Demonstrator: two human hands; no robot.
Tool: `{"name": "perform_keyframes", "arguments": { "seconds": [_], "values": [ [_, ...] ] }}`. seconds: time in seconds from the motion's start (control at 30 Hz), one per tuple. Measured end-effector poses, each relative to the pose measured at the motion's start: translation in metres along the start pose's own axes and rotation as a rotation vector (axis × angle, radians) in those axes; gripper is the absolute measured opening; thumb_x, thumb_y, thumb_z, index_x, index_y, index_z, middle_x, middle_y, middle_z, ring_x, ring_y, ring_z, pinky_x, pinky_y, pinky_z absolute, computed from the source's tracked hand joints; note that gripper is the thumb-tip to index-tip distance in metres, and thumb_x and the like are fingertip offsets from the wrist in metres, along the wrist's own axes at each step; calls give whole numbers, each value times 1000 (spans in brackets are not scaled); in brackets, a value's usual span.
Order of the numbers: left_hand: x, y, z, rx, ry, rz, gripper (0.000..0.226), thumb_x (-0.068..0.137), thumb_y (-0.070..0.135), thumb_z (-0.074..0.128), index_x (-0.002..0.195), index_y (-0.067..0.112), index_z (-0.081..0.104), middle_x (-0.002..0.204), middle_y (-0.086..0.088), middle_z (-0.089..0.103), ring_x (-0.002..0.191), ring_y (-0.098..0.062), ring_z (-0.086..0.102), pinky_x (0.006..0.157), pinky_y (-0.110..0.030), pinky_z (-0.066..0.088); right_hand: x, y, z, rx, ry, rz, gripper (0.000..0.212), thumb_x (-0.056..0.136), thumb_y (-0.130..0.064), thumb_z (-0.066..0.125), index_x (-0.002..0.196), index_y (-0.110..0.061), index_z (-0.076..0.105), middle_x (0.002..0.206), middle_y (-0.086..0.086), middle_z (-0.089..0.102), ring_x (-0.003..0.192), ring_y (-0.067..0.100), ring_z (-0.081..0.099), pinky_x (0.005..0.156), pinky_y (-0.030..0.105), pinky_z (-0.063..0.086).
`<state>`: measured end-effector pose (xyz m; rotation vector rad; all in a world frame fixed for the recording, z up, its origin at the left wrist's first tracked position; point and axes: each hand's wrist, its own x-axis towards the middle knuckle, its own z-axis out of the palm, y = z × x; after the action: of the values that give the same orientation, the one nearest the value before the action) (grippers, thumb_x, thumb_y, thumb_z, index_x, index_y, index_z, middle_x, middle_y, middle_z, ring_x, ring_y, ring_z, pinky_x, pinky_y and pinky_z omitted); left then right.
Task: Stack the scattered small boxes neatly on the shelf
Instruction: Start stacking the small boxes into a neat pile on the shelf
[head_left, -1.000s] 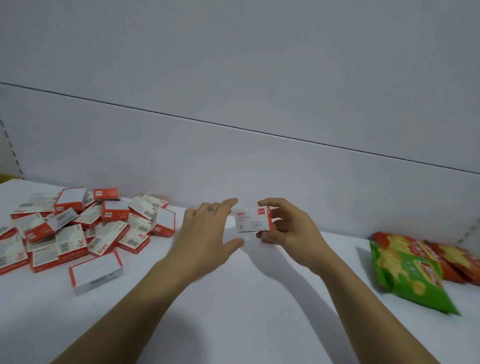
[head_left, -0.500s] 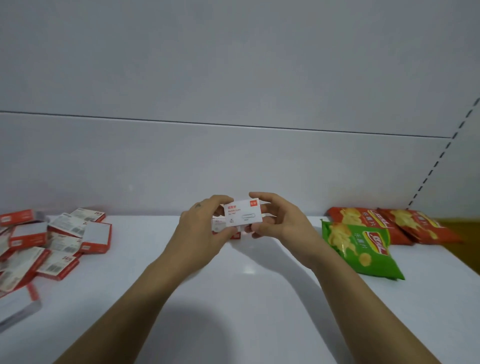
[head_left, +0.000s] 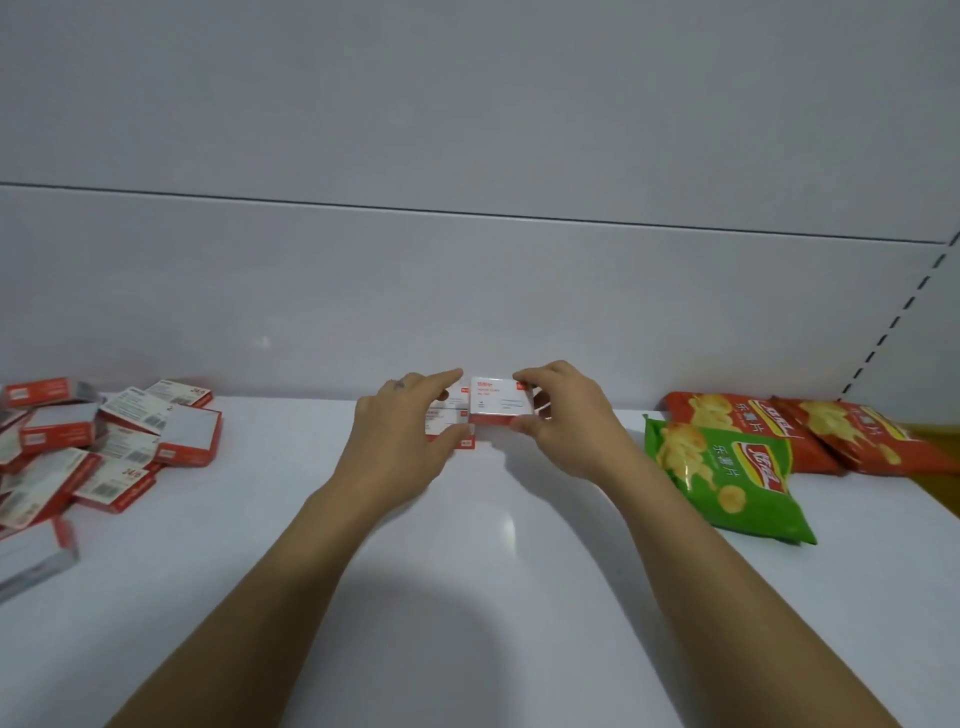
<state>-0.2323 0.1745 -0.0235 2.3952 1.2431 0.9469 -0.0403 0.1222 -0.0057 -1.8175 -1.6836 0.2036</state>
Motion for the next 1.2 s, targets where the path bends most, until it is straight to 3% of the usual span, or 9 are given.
{"name": "perform_keyframes", "arguments": {
  "seconds": [0.27, 0.33, 0.53, 0.67, 0.9, 1.03, 1.13, 1.2],
  "values": [
    [-17, -16, 14, 272, -49, -61, 52, 89, 48, 55, 137, 35, 40, 136, 5, 48, 121, -18, 44, 101, -38, 32, -12, 29, 20, -71, -57, 126, 51, 82, -21, 72, 130, -20, 56, 113, -4, 52, 91, 13, 54, 82, 24, 40],
    [-19, -15, 17, 288, -78, -81, 52, 90, 50, 52, 138, 36, 39, 136, 4, 46, 122, -18, 43, 101, -39, 32, -12, 29, 24, -83, -56, 123, 51, 83, -22, 71, 132, -19, 55, 116, -2, 54, 96, 17, 56, 85, 26, 42],
    [-22, -11, 19, 270, -182, -98, 52, 91, 49, 48, 139, 32, 40, 139, 2, 38, 125, -17, 38, 104, -37, 29, -10, 24, 31, -140, -3, 110, 36, 88, -24, 65, 124, -21, 63, 109, 2, 65, 98, 23, 58, 76, 27, 38],
    [-25, -12, 18, 272, -233, -89, 57, 92, 51, 46, 143, 31, 34, 143, 1, 32, 130, -17, 34, 107, -38, 27, -9, 22, 35, -147, 9, 137, 36, 92, -24, 60, 128, -19, 61, 124, -1, 56, 106, 20, 56, 83, 22, 36],
    [-24, -17, 18, 287, -252, -74, 56, 91, 52, 45, 144, 37, 32, 145, 3, 30, 129, -17, 33, 105, -39, 28, -13, 12, 37, -165, 45, 131, 29, 92, -22, 55, 119, -17, 66, 115, 4, 57, 101, 21, 56, 83, 29, 44],
    [-22, -14, 13, 280, -230, -79, 56, 91, 53, 47, 143, 36, 34, 144, 5, 35, 128, -17, 35, 105, -40, 30, -16, 6, 34, -189, -6, 148, 40, 89, -24, 56, 129, -17, 57, 128, 6, 51, 112, 23, 51, 90, 31, 44],
    [-23, -12, 4, 318, -182, -77, 65, 89, 57, 47, 145, 33, 27, 148, 4, 34, 132, -19, 32, 106, -41, 28, -17, -5, 30, -232, -38, 147, 63, 86, -36, 60, 143, -21, 38, 150, 9, 29, 135, 26, 32, 104, 37, 36],
    [-23, -14, -10, 340, -133, -63, 66, 87, 58, 50, 145, 33, 28, 148, 4, 34, 132, -19, 32, 105, -40, 29, -14, -17, 26, -267, -76, 90, 75, 83, -44, 63, 147, -25, 30, 156, 10, 18, 140, 27, 22, 108, 38, 31]
  ]
}}
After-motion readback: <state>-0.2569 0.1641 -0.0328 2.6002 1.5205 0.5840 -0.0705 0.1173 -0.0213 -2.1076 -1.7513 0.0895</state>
